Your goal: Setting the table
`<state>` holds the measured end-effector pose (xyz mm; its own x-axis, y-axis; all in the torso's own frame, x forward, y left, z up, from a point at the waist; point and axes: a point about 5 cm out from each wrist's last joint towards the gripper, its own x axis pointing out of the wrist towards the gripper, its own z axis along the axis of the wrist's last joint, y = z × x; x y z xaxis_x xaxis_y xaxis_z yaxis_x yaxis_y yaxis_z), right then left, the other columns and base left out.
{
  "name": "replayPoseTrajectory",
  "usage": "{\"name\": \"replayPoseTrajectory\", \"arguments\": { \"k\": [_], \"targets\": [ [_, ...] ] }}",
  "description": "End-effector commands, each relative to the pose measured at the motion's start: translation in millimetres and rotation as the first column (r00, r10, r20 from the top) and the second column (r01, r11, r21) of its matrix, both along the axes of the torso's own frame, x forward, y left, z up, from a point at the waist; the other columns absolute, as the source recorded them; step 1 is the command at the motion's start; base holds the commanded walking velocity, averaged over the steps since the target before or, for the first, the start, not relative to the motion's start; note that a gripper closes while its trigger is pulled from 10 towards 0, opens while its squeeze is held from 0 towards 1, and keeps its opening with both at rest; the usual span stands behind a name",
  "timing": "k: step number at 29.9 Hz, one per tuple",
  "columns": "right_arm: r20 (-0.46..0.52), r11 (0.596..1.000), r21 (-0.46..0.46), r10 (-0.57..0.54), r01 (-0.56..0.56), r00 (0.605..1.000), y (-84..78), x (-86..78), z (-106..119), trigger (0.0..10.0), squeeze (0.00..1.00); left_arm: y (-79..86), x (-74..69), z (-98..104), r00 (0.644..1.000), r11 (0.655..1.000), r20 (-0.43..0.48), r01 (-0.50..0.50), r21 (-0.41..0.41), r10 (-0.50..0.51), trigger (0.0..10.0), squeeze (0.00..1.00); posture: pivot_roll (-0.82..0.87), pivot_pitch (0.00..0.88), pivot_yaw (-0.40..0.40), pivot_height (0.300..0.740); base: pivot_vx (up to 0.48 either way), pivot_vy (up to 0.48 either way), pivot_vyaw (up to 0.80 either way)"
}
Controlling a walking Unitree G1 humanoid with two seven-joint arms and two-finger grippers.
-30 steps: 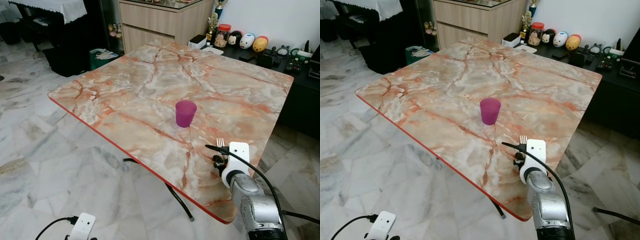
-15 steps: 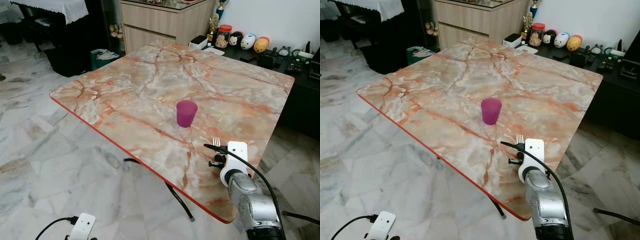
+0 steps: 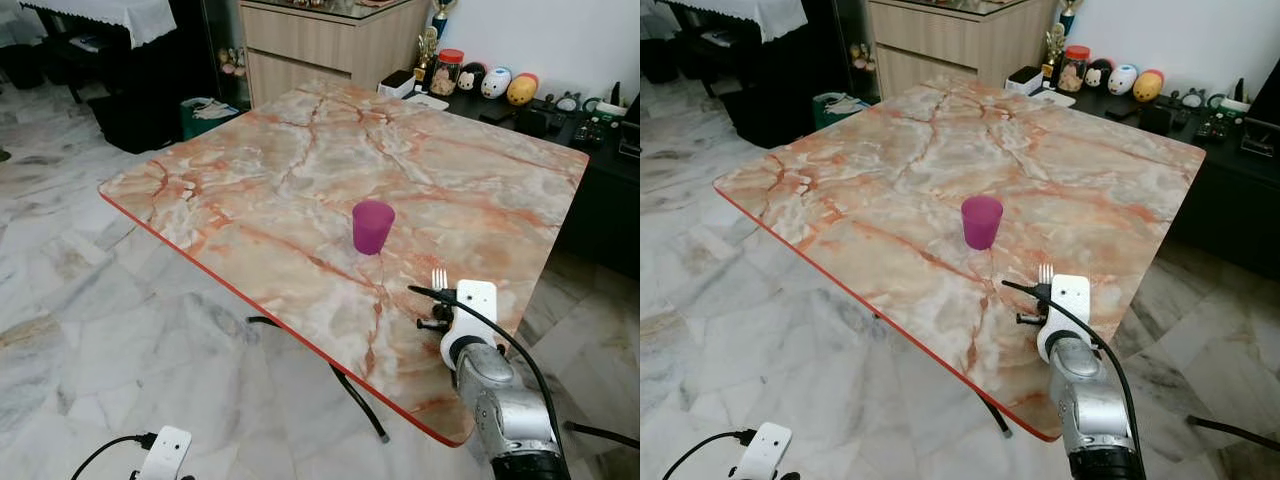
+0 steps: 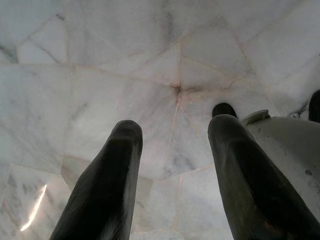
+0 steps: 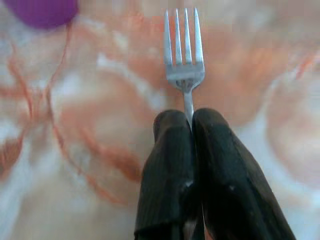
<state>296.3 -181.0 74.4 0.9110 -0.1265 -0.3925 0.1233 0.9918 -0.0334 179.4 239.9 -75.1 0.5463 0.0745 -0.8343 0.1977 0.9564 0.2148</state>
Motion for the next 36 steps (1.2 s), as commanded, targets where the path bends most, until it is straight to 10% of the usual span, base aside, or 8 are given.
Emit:
{"name": "replayPoseTrajectory", "arguments": {
  "k": [1,17,36],
  "targets": [
    [0.113,0.999,-0.046,0.003,0.002,0.994,-1.1,2.9,17,10.0,0.0,-1.1,-2.9,-2,1.0,1.0,-0.007,-0.026,-0.007,0.026,10.0,0.0,0.03,0.0,-0.028,0.728,0.0,0.0,0.0],
    [0.496,0.978,-0.165,-0.027,0.125,0.868,-10.9,-38.9,57,10.0,0.0,1.4,-4.8,-2,0.996,0.995,0.009,-0.091,-0.033,0.091,10.0,0.0,0.02,0.0,-0.025,0.728,0.0,0.0,0.0],
    [0.599,0.974,-0.162,-0.03,0.158,0.8,-10.1,-27.7,76,10.0,0.0,-0.9,-2.3,-1,0.993,0.992,0.031,-0.116,-0.051,0.118,10.0,0.0,0.02,0.0,-0.038,0.728,0.0,0.0,-0.2]
  ]
}}
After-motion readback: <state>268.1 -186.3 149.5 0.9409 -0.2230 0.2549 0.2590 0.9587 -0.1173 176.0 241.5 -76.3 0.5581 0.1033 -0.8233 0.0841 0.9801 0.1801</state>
